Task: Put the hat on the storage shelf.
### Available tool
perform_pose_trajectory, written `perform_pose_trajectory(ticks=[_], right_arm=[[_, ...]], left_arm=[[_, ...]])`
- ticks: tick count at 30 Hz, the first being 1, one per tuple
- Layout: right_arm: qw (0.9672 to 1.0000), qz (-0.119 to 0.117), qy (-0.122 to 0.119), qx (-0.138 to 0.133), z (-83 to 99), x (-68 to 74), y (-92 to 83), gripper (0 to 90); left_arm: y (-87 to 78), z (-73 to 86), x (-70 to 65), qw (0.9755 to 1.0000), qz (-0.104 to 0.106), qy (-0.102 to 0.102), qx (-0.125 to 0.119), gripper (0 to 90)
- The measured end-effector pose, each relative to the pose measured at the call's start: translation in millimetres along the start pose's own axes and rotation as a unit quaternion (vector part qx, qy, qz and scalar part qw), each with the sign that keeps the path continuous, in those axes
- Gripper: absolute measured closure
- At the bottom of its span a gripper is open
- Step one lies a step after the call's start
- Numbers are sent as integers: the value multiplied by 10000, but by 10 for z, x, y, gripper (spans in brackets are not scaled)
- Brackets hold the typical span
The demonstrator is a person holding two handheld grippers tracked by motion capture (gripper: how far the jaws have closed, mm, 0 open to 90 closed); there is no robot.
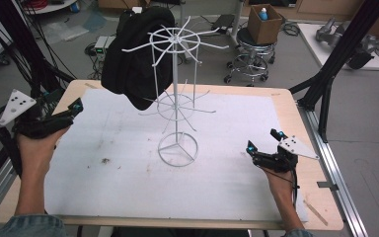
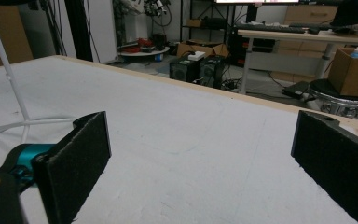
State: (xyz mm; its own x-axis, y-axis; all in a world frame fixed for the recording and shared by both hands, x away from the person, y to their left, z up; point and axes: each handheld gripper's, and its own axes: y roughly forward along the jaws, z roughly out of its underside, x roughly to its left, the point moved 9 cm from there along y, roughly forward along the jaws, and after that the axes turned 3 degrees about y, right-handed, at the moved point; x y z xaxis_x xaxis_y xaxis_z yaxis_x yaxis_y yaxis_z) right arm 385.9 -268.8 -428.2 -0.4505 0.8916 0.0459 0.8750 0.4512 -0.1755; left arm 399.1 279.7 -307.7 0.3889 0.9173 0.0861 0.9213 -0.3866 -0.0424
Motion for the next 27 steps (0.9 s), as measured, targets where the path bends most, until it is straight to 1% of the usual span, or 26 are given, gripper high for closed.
perform_pose_trajectory(ticks=[2,4,7,9,19,22,27], right_arm=[[10000,3,24,12,4,-4,2,38],[10000,8,31,26,8,-9,4,38],[10000,8,36,36,12,-13,7,38],[10000,11,45,39,14,-15,11,38],[9999,-3,73,81,29,-14,25,38],[9999,0,78,89,32,-11,27,38],[9999,-1,99,110,37,-11,29,38]], left_arm=[[-10,69,-2,10000,-28,20,67,240],[-20,151,-1,9999,-75,35,86,237],[-42,233,-1,9999,-119,6,84,234],[-57,299,3,9998,-169,13,125,231],[-124,616,-22,9994,-192,-97,271,229],[-121,678,-21,9991,-204,-77,351,226],[-118,709,-30,9991,-192,-85,380,225]])
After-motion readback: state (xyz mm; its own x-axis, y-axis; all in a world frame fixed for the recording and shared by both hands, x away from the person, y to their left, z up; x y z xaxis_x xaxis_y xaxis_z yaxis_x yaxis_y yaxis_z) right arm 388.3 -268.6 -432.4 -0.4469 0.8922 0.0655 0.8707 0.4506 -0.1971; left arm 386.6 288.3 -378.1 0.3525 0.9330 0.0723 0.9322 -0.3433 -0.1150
